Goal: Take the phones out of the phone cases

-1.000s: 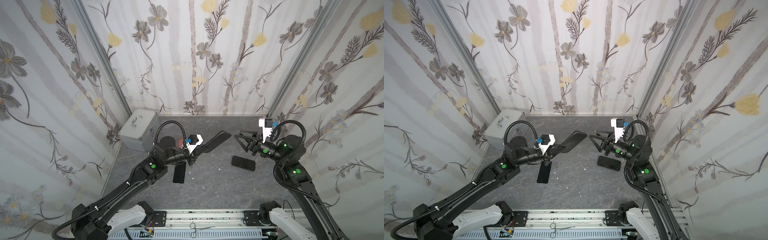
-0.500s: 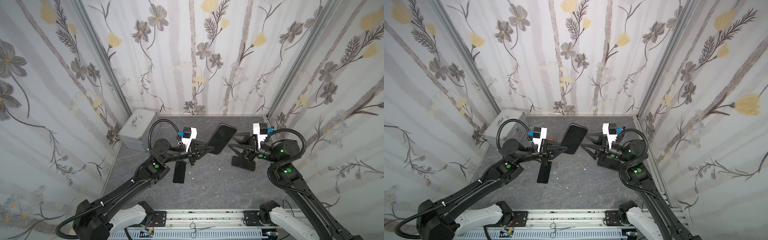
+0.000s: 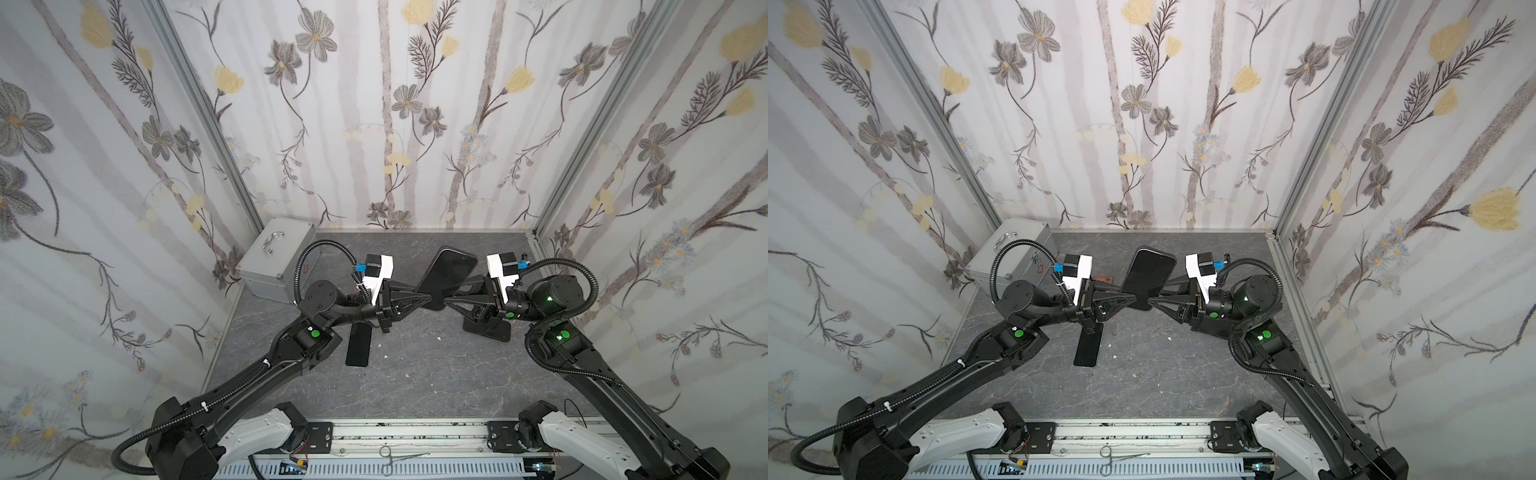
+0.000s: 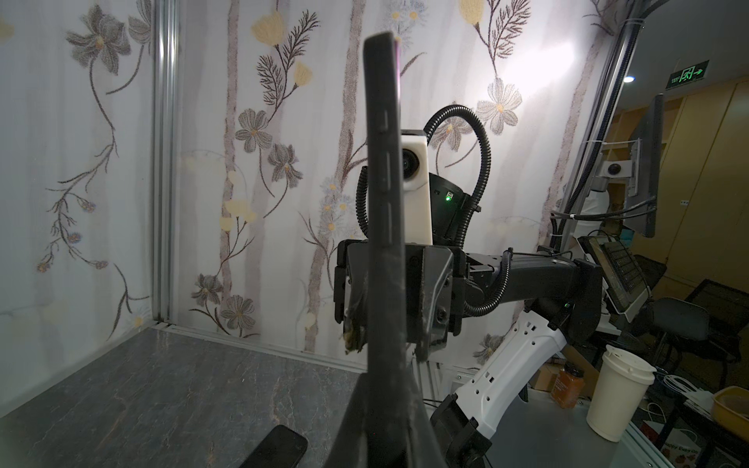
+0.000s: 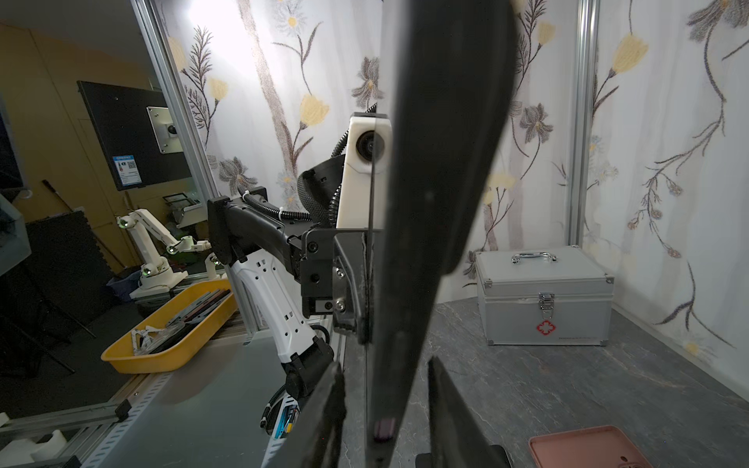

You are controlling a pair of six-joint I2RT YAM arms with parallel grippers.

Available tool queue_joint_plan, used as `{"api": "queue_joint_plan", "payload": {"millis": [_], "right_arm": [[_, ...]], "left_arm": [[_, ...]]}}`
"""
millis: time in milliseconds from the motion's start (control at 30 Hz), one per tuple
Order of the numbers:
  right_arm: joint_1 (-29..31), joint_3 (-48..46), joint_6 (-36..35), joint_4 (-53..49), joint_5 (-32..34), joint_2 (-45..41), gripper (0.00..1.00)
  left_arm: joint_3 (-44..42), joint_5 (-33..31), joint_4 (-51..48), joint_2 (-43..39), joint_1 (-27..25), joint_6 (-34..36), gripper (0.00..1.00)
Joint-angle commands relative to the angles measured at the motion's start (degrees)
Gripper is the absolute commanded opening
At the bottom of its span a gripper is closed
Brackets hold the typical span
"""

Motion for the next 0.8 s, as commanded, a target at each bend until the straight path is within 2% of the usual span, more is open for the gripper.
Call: {"api": "queue_joint_plan", "payload": {"millis": [0, 367, 600, 700, 733, 767], "right_arm": [[0.3, 0.1, -2.1, -0.6, -1.7, 0.8, 0.32], [1.4, 0.5, -2.9, -1.5, -3.6, 1.3, 0.18], [1.5, 1.2, -3.5, -3.0, -3.2, 0.6, 0.01], [1.4, 1.5, -4.0, -3.8, -1.7, -0.1, 0.0], [1.5, 1.4, -4.2, -4.1, -1.0, -0.4, 0.0], [1.5, 1.4, -5.0, -5.0, 0.4, -0.9, 0.0]], "left_arm": [[0.6, -1.5, 6.4, 0.1, -0.3, -1.1, 0.0], [1.0, -1.4, 7.7, 1.6, -1.8, -1.7, 0.0], [0.2, -1.4, 7.8, 1.7, -1.8, -1.7, 0.0], [-0.1, -2.1, 7.8, 1.9, -1.7, -1.3, 0.0], [-0.1, -2.3, 7.7, 2.0, -1.7, -1.3, 0.06], [-0.2, -2.5, 7.7, 1.9, -1.5, -1.1, 0.28]]}}
